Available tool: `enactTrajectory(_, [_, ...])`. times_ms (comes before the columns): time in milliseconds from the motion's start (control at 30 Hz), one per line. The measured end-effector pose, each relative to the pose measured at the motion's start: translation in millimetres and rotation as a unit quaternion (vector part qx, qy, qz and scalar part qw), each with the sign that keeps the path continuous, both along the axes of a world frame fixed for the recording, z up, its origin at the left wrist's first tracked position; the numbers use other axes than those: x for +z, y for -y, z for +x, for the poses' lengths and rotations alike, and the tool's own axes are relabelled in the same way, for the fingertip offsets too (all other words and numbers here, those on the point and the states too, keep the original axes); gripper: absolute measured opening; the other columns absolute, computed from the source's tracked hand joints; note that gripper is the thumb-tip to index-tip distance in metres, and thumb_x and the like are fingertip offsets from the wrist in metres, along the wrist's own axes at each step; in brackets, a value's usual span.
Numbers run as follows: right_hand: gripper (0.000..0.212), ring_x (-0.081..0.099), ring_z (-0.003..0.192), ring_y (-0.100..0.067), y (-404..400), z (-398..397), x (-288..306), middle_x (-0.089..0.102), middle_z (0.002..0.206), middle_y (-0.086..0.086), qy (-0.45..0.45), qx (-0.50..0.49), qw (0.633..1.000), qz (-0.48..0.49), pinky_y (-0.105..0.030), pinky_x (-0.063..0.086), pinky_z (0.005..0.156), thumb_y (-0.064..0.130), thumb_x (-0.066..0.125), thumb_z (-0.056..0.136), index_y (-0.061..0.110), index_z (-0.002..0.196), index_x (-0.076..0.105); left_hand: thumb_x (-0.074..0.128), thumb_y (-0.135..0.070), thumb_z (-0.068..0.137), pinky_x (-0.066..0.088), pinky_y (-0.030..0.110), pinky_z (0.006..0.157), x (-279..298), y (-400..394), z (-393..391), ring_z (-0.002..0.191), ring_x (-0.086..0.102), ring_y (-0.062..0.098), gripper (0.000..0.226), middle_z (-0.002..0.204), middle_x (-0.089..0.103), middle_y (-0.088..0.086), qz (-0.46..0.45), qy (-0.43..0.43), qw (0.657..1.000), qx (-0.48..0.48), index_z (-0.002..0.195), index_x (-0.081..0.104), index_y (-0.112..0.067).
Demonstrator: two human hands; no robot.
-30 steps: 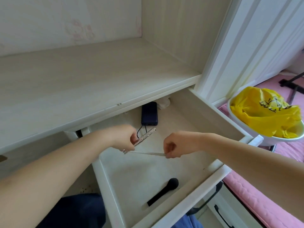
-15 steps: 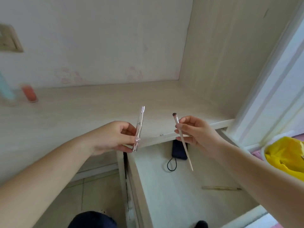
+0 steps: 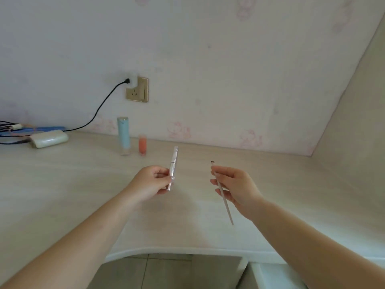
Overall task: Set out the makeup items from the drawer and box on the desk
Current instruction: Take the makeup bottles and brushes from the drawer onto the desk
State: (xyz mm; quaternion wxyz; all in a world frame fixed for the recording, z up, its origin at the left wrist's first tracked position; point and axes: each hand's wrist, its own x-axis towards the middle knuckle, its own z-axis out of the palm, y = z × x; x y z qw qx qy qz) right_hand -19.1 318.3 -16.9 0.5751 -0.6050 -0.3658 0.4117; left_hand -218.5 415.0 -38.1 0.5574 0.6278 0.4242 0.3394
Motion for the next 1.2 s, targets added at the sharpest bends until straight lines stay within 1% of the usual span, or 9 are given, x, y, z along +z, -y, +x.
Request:
enactTrajectory(133, [0.022, 0.064, 0.073, -0.006, -51.3, -18.5, -9.4, 0.06, 0.108, 0.008, 0.036, -0.025, 0.999, -0.001, -0.019, 0.038, 0.047, 0.012, 0.048, 0.096, 0.025, 0.11, 0.06, 0.066, -0.007, 0.084, 0.05, 0.033, 0.073, -9.0, -48.0, -4.2, 0.064, 0.06, 0.019, 0.013, 0.071, 0.065, 0.007, 0.048, -0.037, 0.997, 0.051, 0.078, 0.064, -0.018])
enactTrajectory(300, [0.034, 0.068, 0.083, -0.009, -105.9, -21.0, -16.0, 0.057, 0.114, -0.001, 0.046, -0.013, 0.998, -0.03, -0.018, 0.051, 0.055, -0.001, 0.042, 0.095, 0.012, 0.122, 0.057, 0.069, -0.019, 0.081, 0.044, 0.023, 0.067, -14.8, -99.9, 8.1, 0.069, 0.064, 0.01, 0.006, 0.069, 0.066, -0.012, 0.126, -0.115, 0.981, 0.097, 0.081, 0.067, -0.025])
enactTrajectory(400, [0.027, 0.069, 0.084, -0.013, -131.7, -17.1, -20.9, 0.062, 0.107, -0.007, 0.04, -0.019, 0.999, -0.028, -0.02, 0.055, 0.059, 0.001, 0.049, 0.094, 0.004, 0.119, 0.059, 0.069, -0.023, 0.081, 0.043, 0.021, 0.067, -21.0, -116.4, 16.6, 0.078, 0.065, 0.013, 0.011, 0.076, 0.067, -0.009, 0.145, -0.153, 0.971, 0.116, 0.091, 0.07, -0.019])
enactTrajectory(467, [0.024, 0.068, 0.079, -0.011, -147.6, -14.9, -27.3, 0.063, 0.099, -0.002, 0.049, -0.028, 0.998, -0.028, -0.022, 0.056, 0.062, 0.004, 0.053, 0.093, 0.006, 0.117, 0.059, 0.068, -0.025, 0.082, 0.042, 0.02, 0.071, -27.5, -122.6, 20.3, 0.085, 0.064, 0.011, 0.016, 0.086, 0.068, -0.007, 0.163, -0.175, 0.963, 0.123, 0.096, 0.069, -0.018])
enactTrajectory(567, [0.027, 0.065, 0.071, -0.006, -171.6, -11.7, -40.4, 0.063, 0.089, 0.009, 0.144, -0.04, 0.988, -0.044, -0.021, 0.05, 0.074, 0.013, 0.055, 0.093, 0.013, 0.119, 0.061, 0.068, -0.027, 0.081, 0.045, 0.021, 0.076, -37.9, -131.6, 21.3, 0.095, 0.065, 0.011, 0.019, 0.095, 0.072, -0.007, 0.191, -0.194, 0.953, 0.136, 0.099, 0.07, -0.02])
enactTrajectory(667, [0.028, 0.065, 0.073, -0.006, -191.3, -11.8, -49.4, 0.066, 0.094, 0.008, 0.225, -0.039, 0.972, -0.045, -0.019, 0.045, 0.079, 0.019, 0.055, 0.092, 0.017, 0.12, 0.062, 0.068, -0.025, 0.081, 0.049, 0.027, 0.081, -43.9, -139.1, 19.2, 0.095, 0.065, 0.013, 0.015, 0.093, 0.072, -0.007, 0.213, -0.206, 0.943, 0.153, 0.095, 0.07, -0.021])
enactTrajectory(833, [0.037, 0.056, 0.117, -0.012, -216.5, -14.4, -53.7, 0.06, 0.128, 0.008, 0.378, -0.008, 0.923, -0.077, -0.026, 0.039, 0.1, 0.029, 0.052, 0.092, 0.027, 0.128, 0.056, 0.063, -0.029, 0.083, 0.051, 0.032, 0.081, -47.9, -145.4, 20.2, 0.095, 0.064, 0.016, 0.015, 0.094, 0.071, -0.008, 0.252, -0.256, 0.916, 0.179, 0.096, 0.069, -0.024])
enactTrajectory(1000, [0.041, 0.049, 0.124, -0.019, -221.4, -17.7, -55.8, 0.052, 0.136, 0.002, 0.51, 0.003, 0.853, -0.111, -0.031, 0.041, 0.098, 0.033, 0.042, 0.095, 0.031, 0.135, 0.048, 0.06, -0.031, 0.084, 0.05, 0.033, 0.078, -50.9, -147.3, 21.3, 0.092, 0.062, 0.017, 0.012, 0.096, 0.067, -0.006, 0.267, -0.29, 0.897, 0.199, 0.092, 0.066, -0.024])
enactTrajectory(1200, [0.039, 0.051, 0.12, -0.019, -224.5, -16.8, -59.8, 0.048, 0.136, 0.002, 0.528, -0.002, 0.843, -0.105, -0.03, 0.043, 0.093, 0.032, 0.044, 0.094, 0.031, 0.132, 0.051, 0.058, -0.037, 0.085, 0.046, 0.029, 0.073, -48.1, -148.8, 26.8, 0.092, 0.061, 0.017, 0.016, 0.098, 0.063, -0.006, 0.281, -0.328, 0.879, 0.202, 0.094, 0.062, -0.025])
